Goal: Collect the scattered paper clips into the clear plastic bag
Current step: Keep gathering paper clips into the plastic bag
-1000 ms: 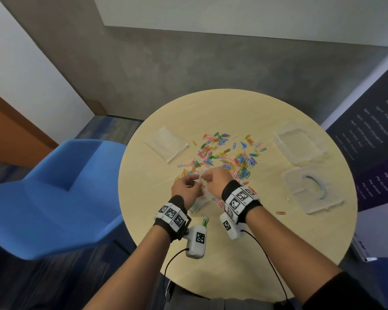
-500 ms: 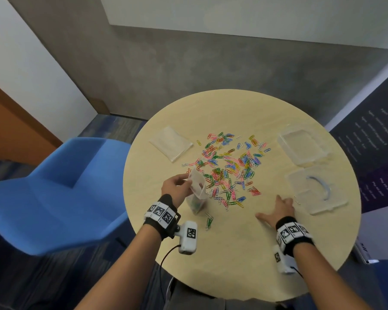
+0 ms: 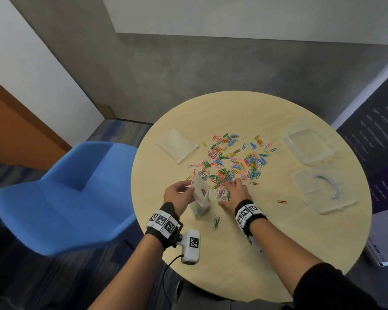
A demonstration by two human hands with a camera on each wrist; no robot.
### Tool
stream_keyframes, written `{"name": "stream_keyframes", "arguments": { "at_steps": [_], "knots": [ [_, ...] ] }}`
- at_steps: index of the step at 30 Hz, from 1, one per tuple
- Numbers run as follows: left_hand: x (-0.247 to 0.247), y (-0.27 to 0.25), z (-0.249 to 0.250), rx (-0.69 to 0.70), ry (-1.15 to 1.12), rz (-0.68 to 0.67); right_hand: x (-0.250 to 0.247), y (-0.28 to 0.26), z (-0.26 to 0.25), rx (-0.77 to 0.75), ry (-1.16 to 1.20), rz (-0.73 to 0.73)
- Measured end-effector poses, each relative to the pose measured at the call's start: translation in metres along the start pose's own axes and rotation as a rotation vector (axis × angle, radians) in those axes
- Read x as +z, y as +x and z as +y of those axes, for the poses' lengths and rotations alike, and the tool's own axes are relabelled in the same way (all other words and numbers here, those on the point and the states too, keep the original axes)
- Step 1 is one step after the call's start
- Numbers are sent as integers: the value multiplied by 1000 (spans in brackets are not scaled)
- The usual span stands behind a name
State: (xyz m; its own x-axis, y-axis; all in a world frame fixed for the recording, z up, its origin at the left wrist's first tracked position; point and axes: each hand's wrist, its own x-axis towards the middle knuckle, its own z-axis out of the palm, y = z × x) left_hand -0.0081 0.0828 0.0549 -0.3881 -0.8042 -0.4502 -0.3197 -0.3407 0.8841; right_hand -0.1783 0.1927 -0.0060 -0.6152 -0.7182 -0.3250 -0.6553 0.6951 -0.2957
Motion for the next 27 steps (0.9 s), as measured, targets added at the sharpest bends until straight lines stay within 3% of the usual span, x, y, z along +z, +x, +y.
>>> {"name": "stream_keyframes", "arguments": {
  "at_steps": [6,10,13,16,18,20,23,25,27],
  "knots": [
    [4,-5,2,2,8,-13,-10,3,-1,-117,-98,19],
    [13,-10,4,13,48,-51,-26,5,18,-47,-40,-8],
    [20,-11,6,13,99,-78,-40,3,40,188,387,70],
    [30,-10,7,4,119,-93,-55,-4,54,376,1075,45],
    [38,-12,10,14,131,-105,-68,-10,50,390,1534,-50],
    [45,-14,12,17,127,-112,-81,-16,37,307,1712,-117],
    [57,-17,16,31,135,-131,-90,-29,10,138,1656,-206],
    [61,-16,16,42,164,-134,-84,-33,-3,74,1451,-205],
    [63,-16,18,51,170,-142,-77,-34,-10,13,1148,-109]
  ]
}}
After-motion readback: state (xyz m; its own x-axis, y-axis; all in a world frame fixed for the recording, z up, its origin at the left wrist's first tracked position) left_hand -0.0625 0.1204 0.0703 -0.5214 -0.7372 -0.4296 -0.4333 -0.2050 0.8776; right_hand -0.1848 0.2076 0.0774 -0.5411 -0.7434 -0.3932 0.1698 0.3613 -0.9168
